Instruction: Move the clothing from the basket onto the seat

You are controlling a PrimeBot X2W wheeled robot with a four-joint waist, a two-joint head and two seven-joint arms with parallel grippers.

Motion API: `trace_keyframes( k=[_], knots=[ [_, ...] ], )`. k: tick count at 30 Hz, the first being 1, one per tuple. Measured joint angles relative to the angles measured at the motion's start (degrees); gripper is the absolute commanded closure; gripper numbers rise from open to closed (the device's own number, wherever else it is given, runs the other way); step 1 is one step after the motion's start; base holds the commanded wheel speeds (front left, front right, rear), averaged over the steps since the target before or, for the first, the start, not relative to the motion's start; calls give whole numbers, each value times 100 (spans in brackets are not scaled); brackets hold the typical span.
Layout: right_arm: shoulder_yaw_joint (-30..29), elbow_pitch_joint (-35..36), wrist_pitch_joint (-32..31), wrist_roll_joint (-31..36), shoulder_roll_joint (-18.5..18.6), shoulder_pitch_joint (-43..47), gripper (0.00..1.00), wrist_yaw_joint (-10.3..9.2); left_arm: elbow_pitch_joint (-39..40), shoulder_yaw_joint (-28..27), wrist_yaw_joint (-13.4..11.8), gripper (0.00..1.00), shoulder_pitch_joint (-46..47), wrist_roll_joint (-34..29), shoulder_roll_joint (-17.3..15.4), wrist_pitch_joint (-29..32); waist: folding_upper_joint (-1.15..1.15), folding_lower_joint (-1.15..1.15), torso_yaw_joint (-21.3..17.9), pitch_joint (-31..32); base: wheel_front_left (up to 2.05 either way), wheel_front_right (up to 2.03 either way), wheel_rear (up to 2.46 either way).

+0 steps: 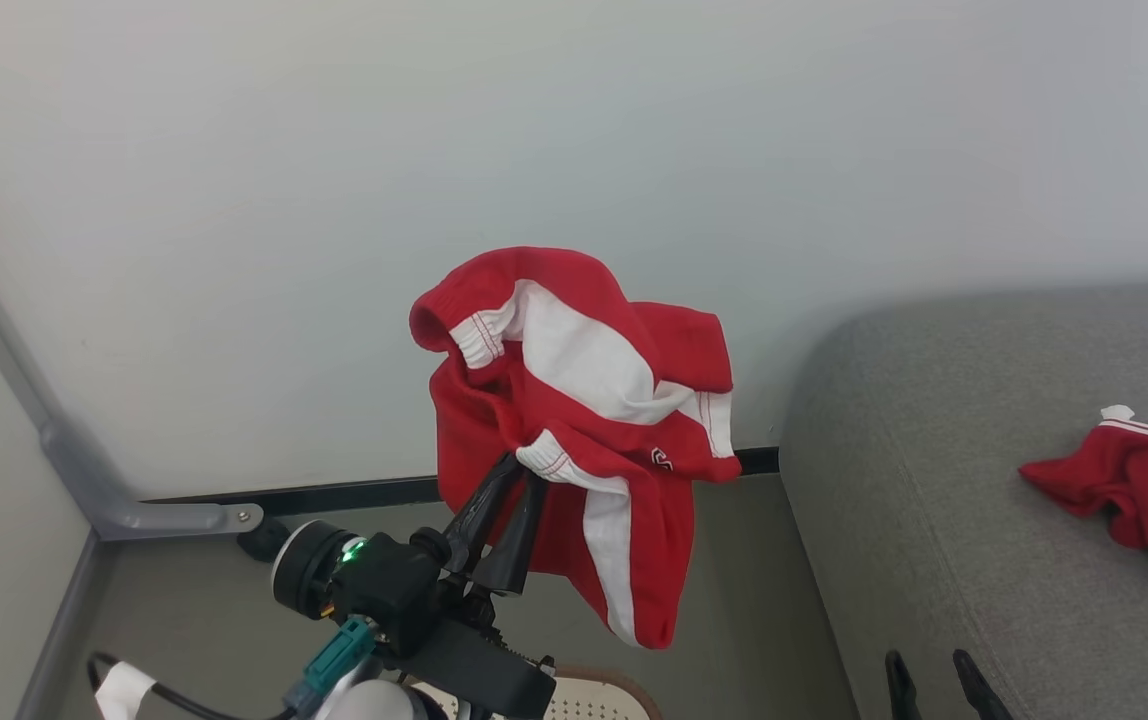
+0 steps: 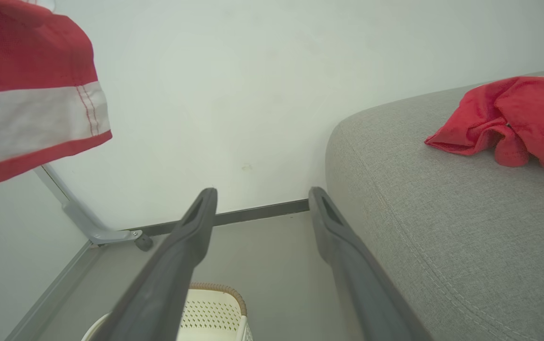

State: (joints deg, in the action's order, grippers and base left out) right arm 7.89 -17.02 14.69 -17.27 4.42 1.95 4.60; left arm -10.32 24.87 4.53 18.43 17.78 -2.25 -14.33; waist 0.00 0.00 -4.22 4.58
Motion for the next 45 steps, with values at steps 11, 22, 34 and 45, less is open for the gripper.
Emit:
trace_keyframes(
  k=[11, 22, 34, 45],
  knots=[
    [690, 599, 0, 369, 207, -19, 0, 204, 328, 20, -7, 100, -142, -31, -12, -15, 0, 0, -164, -110, 0, 0, 0],
    [1474, 1441, 1, 781, 675, -7, 0, 247, 347, 77, -8, 100, -140, -30, -16, -15, 0, 0, -270, -164, 0, 0, 0],
    [2473, 1845, 1, 1045, 1095, -495, 0, 247, 350, 202, 1, 100, -126, 4, -21, -15, 0, 0, -278, -191, 0, 0, 0],
    [2598, 1738, 1, 1137, 958, -851, 0, 247, 355, 346, 2, 100, -106, 42, -26, -15, 0, 0, -210, -179, 0, 0, 0]
  ],
)
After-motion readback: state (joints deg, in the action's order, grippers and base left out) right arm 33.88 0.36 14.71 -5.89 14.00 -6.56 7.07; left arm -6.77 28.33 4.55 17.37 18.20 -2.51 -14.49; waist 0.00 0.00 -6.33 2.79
